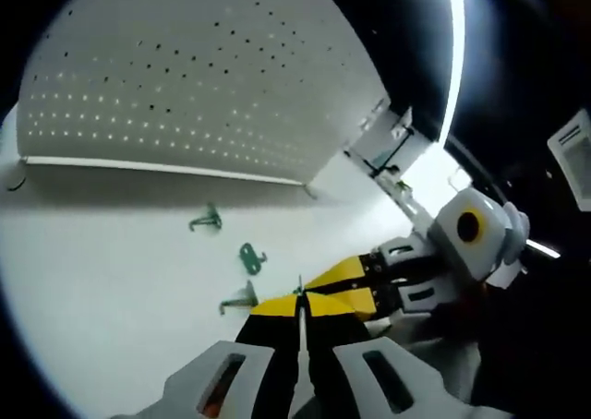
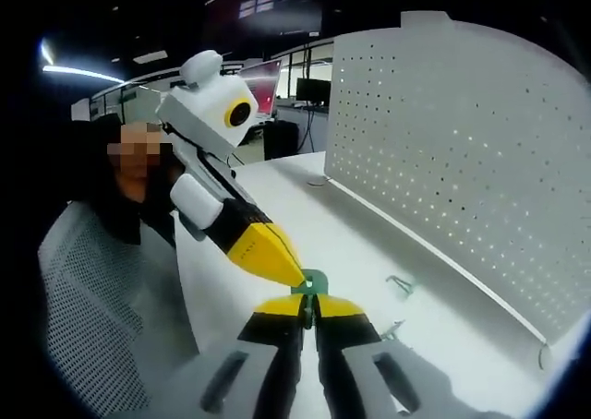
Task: Insert the hook assembly into the mounting plate slot until the hook locks in place.
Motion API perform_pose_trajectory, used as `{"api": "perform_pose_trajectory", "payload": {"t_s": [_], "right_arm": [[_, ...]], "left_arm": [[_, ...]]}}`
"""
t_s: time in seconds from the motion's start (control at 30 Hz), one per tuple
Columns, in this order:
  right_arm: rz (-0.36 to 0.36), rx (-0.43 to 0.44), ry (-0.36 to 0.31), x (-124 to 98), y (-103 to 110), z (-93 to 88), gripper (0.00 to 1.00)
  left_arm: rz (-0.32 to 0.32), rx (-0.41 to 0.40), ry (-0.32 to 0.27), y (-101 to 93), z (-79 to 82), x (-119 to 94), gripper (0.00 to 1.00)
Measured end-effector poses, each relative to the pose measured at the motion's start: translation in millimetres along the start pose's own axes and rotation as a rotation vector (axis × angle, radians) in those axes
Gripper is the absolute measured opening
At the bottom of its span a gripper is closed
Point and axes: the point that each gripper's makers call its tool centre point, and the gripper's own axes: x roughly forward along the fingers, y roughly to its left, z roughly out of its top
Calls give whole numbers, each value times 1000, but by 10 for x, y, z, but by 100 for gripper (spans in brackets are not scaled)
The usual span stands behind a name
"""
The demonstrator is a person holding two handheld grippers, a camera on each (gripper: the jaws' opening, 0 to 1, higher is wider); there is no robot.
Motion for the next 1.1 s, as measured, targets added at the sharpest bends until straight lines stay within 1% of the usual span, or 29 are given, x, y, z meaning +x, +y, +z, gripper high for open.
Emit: {"api": "perform_pose_trajectory", "payload": {"t_s": [0.1,0.17,0.33,0.43,0.6,0.63,0.7,0.73,0.87,0.93,1.0,1.1], "right_arm": [[1,8,-2,-3,-4,6,1],[-2,10,-2,-6,-11,4,1],[-11,11,-1,-13,-31,2,1],[-16,15,-3,-19,-45,1,1],[-23,21,-6,-25,-61,4,1],[-24,23,-7,-25,-65,2,1],[-26,24,-7,-27,-69,0,1],[-28,27,-8,-29,-72,1,1],[-30,39,-12,-37,-80,4,1],[-32,44,-12,-40,-84,5,1],[-34,46,-11,-41,-89,1,1],[-38,45,-11,-42,-96,-1,1]], "left_arm": [[0,67,1,-23,6,1,2],[3,93,-2,-32,11,4,2],[5,133,-22,-37,42,-10,3],[10,157,-36,-40,69,-29,7],[70,267,-41,21,92,-71,14],[90,302,-40,43,98,-81,15],[123,342,-40,71,101,-97,21],[126,348,-40,74,101,-98,22],[161,412,-41,107,106,-124,26],[177,443,-49,120,119,-141,27],[199,472,-56,144,131,-155,30],[210,493,-56,161,114,-158,33]]}}
